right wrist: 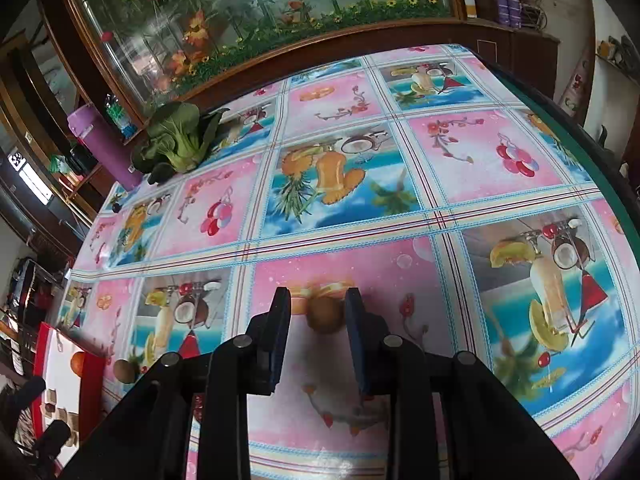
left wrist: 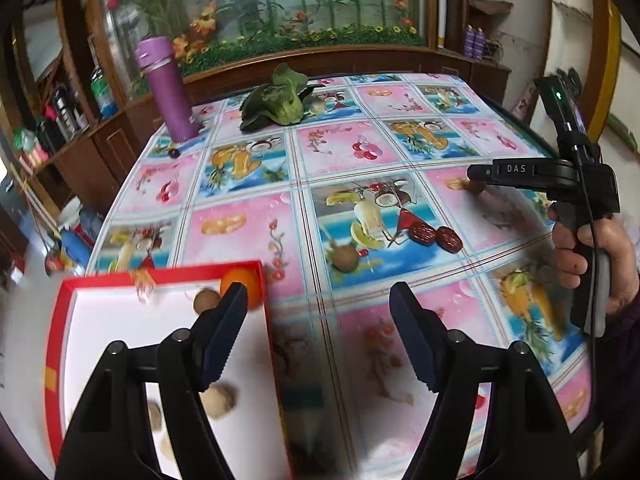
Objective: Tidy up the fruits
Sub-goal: 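Grasp a brown round fruit with the right tool while the left tool grasps another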
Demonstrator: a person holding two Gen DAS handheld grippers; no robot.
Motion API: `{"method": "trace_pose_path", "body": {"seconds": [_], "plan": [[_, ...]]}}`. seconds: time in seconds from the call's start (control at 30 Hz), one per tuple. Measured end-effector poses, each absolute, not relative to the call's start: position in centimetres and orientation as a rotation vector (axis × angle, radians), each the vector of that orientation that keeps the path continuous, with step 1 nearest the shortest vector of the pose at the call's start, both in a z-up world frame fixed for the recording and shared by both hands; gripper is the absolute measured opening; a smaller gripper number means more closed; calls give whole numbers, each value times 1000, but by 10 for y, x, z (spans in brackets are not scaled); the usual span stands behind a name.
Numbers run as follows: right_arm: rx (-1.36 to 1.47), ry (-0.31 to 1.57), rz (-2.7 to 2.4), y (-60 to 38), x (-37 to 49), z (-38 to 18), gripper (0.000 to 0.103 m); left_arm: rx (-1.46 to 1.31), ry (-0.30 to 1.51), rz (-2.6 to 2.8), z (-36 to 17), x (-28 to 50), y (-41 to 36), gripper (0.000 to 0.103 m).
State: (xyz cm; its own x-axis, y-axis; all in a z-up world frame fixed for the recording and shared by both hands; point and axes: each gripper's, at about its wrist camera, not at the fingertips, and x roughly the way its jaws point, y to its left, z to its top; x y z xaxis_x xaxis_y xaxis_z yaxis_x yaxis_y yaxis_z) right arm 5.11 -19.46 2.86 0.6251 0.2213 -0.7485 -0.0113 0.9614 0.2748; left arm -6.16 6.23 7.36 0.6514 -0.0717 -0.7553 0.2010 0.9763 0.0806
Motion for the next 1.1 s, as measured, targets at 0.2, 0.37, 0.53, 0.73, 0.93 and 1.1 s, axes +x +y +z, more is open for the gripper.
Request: {"method": "trace_pose_path", "body": {"seconds": [0.2,0.37,0.53,0.73,0.93,1.1], "plan": [[246,897,168,-197,54,21,27,182,877,-179,64,-38,58,67],[190,882,149,-190,53,20,23,211,923,-193,48,-23,44,63],[188,876,139,-191,53,19,20,201,972,-209,34,-7,39,47],[194,874,140,-192,52,19,20,169,994,-220,29,6,41,33],[170,868,133,-189,51,19,20,133,1010,-220,22,9,41,27],[84,849,116,-176,45,20,20,74,1017,-196,20,11,44,25]]}}
